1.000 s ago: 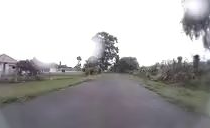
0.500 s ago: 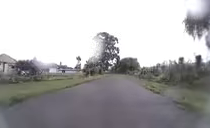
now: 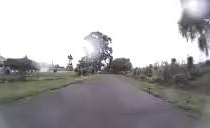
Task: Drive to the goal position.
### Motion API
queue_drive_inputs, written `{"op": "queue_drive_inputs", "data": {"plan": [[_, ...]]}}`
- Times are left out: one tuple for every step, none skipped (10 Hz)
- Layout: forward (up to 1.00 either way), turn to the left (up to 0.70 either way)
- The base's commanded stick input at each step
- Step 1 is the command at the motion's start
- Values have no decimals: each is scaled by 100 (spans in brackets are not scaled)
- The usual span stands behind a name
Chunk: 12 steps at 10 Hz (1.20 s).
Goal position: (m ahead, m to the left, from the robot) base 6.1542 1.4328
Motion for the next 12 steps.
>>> {"op": "queue_drive_inputs", "data": {"plan": [[85,0],[85,0],[85,0],[85,0],[85,0],[85,0],[85,0],[85,0],[85,0],[85,0],[85,0],[85,0]]}}
